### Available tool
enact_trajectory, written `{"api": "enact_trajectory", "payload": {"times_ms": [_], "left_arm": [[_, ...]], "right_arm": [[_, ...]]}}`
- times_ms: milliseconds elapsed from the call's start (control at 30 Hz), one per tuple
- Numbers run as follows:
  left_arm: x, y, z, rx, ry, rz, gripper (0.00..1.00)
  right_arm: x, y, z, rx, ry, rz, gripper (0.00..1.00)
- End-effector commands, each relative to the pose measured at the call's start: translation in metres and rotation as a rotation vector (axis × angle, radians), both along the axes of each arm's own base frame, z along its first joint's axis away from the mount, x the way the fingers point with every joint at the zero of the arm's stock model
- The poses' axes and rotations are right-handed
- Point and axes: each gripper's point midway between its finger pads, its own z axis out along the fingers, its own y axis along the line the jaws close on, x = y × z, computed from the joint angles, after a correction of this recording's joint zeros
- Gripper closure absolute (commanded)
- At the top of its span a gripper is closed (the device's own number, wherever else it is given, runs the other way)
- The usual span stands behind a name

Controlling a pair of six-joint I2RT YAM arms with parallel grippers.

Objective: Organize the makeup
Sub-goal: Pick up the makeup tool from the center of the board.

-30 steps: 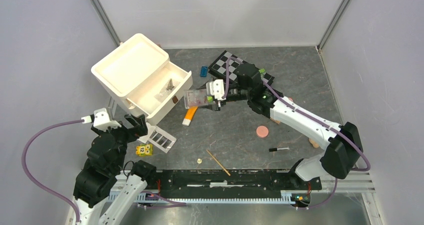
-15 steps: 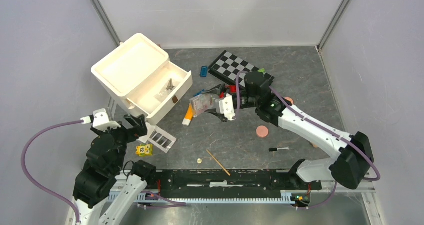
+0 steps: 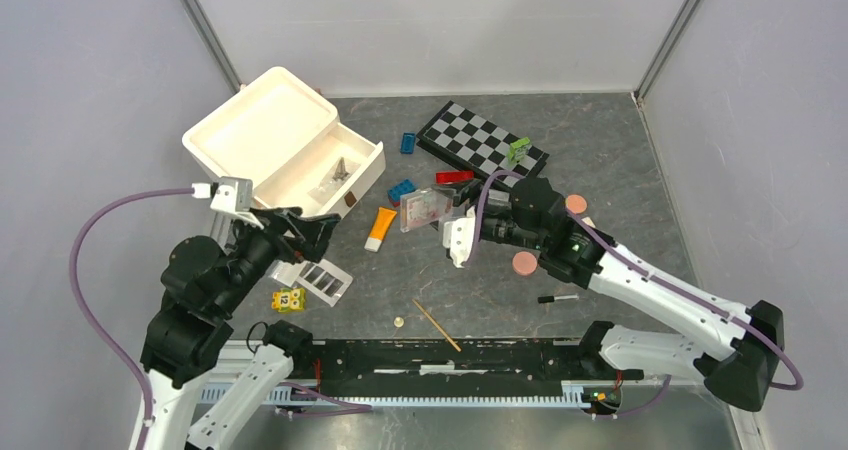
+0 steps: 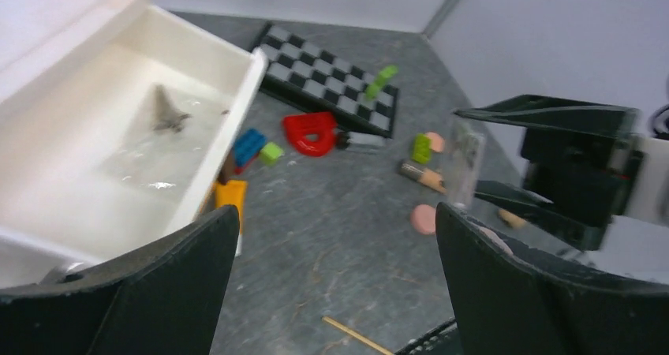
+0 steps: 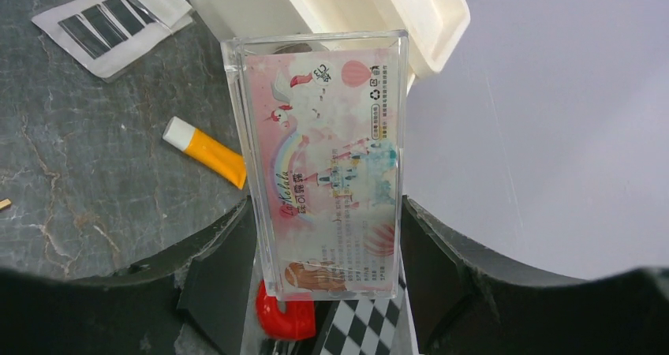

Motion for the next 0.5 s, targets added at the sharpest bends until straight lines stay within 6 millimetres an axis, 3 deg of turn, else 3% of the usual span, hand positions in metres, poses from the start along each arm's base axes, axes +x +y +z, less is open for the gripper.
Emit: {"api": "enact_trajectory", "payload": {"times_ms": [0, 200, 467], "left_arm": [[-0.009, -0.049, 0.034, -0.146, -0.071, -0.26, 0.0], [-0.005, -0.079, 0.035, -0.217, -0.041, -0.405, 0.0], [0.007, -0.097, 0.028, -0.215, 0.007, -0.465, 0.0]], "right_arm": [[0.002, -0.019, 0.01, 0.101, 0.093, -0.127, 0.85], [-0.018, -0.019, 0.012, 0.15, 0.175, -0.07, 0.84], [-0.027, -0.01, 0.013, 0.198, 0.232, -0.015, 0.84]]}}
